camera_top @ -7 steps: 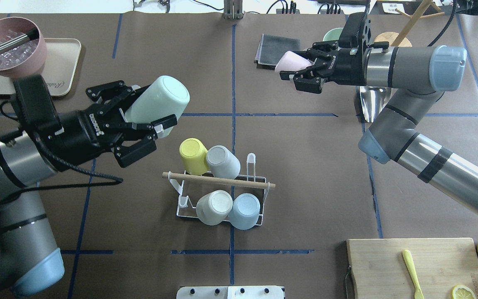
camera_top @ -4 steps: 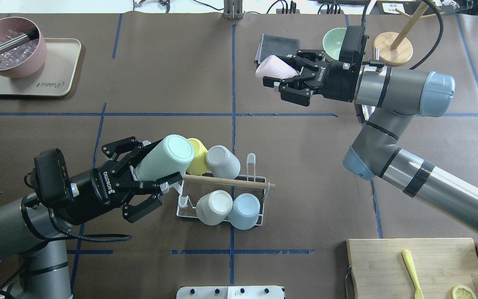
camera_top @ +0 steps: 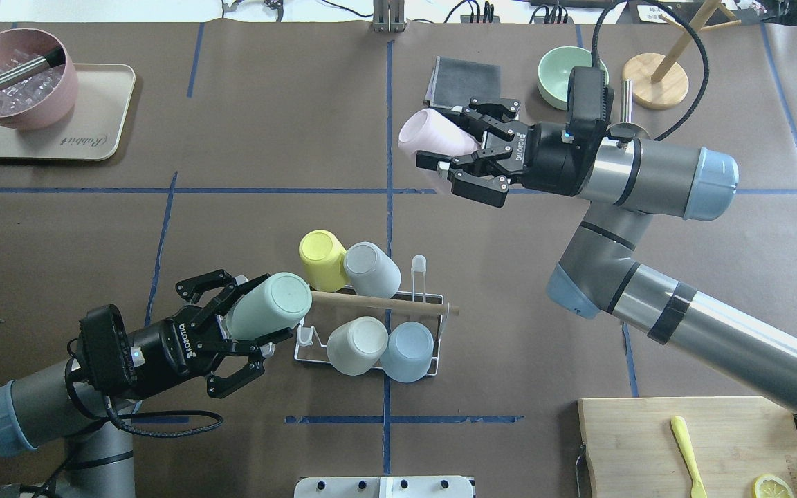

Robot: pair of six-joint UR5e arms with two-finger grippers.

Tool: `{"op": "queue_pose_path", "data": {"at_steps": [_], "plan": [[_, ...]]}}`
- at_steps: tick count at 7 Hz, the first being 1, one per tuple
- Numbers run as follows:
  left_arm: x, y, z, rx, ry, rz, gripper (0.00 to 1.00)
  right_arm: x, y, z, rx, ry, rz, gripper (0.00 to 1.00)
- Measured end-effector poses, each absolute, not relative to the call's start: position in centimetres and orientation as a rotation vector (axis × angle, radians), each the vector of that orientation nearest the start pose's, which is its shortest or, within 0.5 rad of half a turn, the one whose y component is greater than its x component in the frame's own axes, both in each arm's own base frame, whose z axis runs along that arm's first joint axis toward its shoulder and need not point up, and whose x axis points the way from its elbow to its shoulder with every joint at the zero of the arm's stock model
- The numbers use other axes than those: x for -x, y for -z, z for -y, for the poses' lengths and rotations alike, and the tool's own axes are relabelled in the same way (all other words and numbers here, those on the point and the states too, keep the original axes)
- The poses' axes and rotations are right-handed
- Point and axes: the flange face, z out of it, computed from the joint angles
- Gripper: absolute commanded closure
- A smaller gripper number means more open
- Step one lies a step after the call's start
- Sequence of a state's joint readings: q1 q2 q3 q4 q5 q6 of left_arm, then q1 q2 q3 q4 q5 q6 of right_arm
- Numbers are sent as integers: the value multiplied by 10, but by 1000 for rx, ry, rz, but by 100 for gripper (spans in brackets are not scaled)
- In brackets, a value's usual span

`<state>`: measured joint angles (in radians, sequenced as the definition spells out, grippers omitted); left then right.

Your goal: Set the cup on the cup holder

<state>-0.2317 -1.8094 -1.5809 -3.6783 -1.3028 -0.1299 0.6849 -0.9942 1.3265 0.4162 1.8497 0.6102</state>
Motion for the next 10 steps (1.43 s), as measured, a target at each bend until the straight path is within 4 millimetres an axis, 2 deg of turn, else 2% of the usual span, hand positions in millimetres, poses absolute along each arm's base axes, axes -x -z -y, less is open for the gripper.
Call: {"op": "queue_pose_path", "data": {"at_steps": [2, 4, 6, 8, 10], "plan": [[-438, -332, 263, -1829, -282, -1489, 91, 438, -262, 452, -1644, 550, 1634, 100], [-446, -332, 263, -1825, -287, -1490, 91, 472, -262, 446, -1649, 606, 1609, 100], [-453, -336, 261, -1812, -301, -1489, 91, 495, -267, 430, -1638, 651, 1607, 100], [-458, -341, 259, -1802, -314, -1486, 91, 506, -273, 415, -1631, 677, 1614, 100], [-461, -344, 260, -1797, -320, -1481, 91, 505, -283, 410, -1620, 706, 1616, 99]]}}
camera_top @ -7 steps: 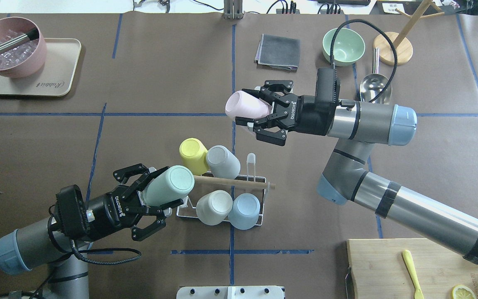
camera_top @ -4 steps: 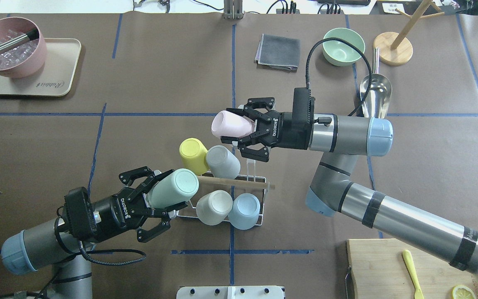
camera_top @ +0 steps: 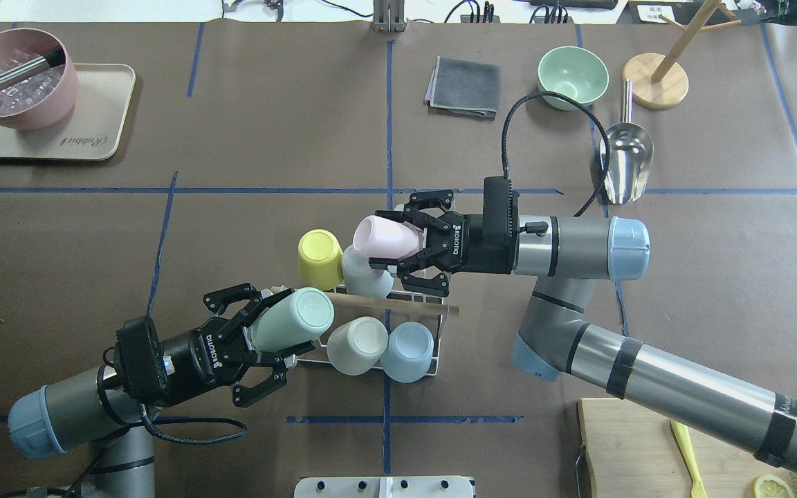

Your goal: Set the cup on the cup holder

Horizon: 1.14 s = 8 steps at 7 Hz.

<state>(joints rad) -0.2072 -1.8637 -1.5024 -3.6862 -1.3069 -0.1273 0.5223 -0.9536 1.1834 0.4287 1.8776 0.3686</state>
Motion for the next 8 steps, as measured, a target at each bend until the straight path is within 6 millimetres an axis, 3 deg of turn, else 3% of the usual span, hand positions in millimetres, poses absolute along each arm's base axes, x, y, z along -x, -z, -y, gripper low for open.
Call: {"op": "queue_pose_path", "data": {"at_steps": [2, 4, 6, 7, 8], "plan": [[-464, -344, 260, -1793, -321, -1478, 91, 502, -289, 407, -1617, 726, 1616, 98], [-468, -345, 261, -1790, -322, -1477, 90, 501, -291, 406, -1624, 734, 1612, 85], [-471, -346, 262, -1787, -326, -1473, 83, 497, -295, 404, -1644, 734, 1620, 84], [-472, -347, 262, -1785, -327, -1472, 72, 494, -300, 402, -1652, 735, 1626, 78], [-473, -347, 262, -1784, -328, -1470, 40, 492, -304, 400, -1656, 738, 1631, 55]]}}
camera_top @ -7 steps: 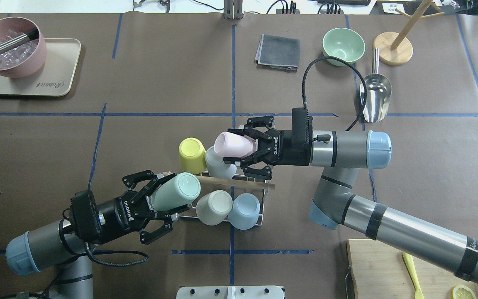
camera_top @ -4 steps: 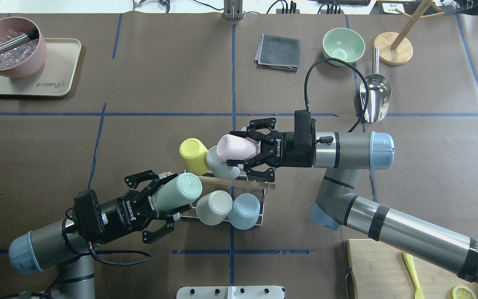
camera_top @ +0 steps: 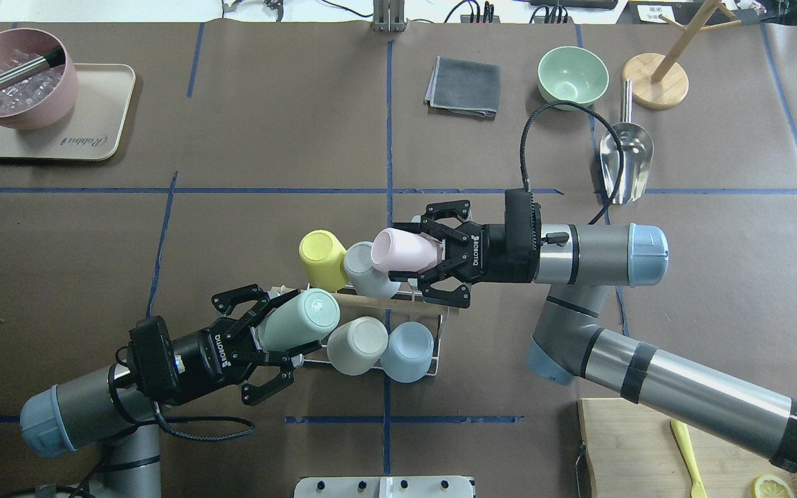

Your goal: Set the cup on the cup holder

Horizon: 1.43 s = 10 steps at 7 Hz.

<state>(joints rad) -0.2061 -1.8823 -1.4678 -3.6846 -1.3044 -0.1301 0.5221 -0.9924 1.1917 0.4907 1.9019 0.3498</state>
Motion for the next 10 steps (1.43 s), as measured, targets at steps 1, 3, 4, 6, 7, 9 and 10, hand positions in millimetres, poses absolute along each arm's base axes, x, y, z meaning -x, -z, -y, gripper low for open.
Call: {"op": "queue_pose_path", "data": {"at_steps": [1, 3, 4, 6, 7, 9, 10], "plan": [[-473, -348, 262, -1784, -329, -1468, 0, 492, -305, 398, -1654, 737, 1638, 1], [-472, -350, 263, -1786, -326, -1463, 0, 493, -305, 397, -1642, 733, 1648, 0], [-470, -350, 264, -1789, -318, -1462, 0, 493, -306, 397, -1637, 735, 1650, 0], [-468, -352, 265, -1796, -301, -1462, 0, 490, -307, 399, -1636, 745, 1649, 0], [-466, -351, 266, -1800, -295, -1464, 0, 488, -307, 401, -1636, 746, 1650, 0], [-446, -327, 270, -1846, -244, -1493, 0, 476, -295, 418, -1630, 746, 1642, 0], [-432, -315, 278, -1872, -216, -1490, 0, 466, -280, 430, -1603, 756, 1620, 0]]}}
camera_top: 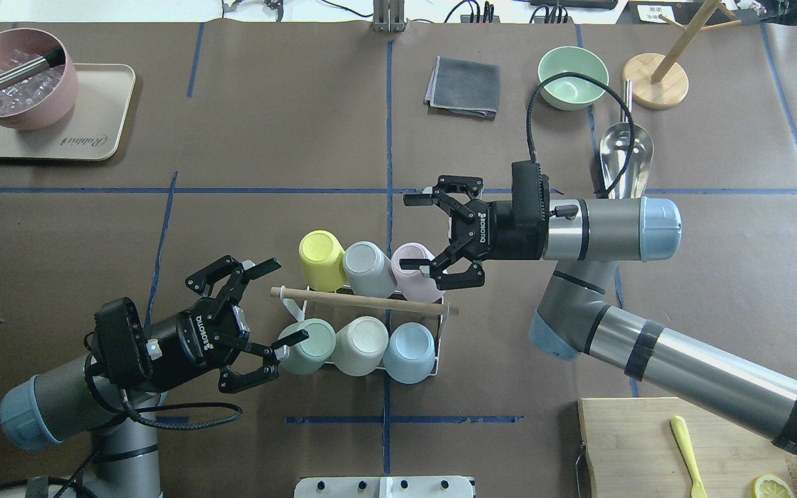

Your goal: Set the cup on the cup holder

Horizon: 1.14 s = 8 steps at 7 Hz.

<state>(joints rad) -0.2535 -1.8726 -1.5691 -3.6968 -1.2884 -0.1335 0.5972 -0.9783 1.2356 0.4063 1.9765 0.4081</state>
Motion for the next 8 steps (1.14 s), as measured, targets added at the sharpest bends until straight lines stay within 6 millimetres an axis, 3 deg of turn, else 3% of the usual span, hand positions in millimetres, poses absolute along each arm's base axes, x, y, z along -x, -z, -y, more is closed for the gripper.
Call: {"op": "queue_pose_path", "data": {"at_steps": [2, 4, 6, 8], "plan": [[-408, -294, 315, -1854, -188, -1415, 0, 447, -254, 458, -1489, 746, 1554, 0], [-392, -282, 354, -1767, -170, -1322, 0, 437, -244, 489, -1351, 708, 1439, 0], [-381, -279, 396, -1640, -156, -1189, 0, 430, -247, 521, -1208, 662, 1316, 0], [-369, -289, 442, -1475, -152, -1047, 0, 435, -257, 542, -1043, 631, 1207, 0]]}}
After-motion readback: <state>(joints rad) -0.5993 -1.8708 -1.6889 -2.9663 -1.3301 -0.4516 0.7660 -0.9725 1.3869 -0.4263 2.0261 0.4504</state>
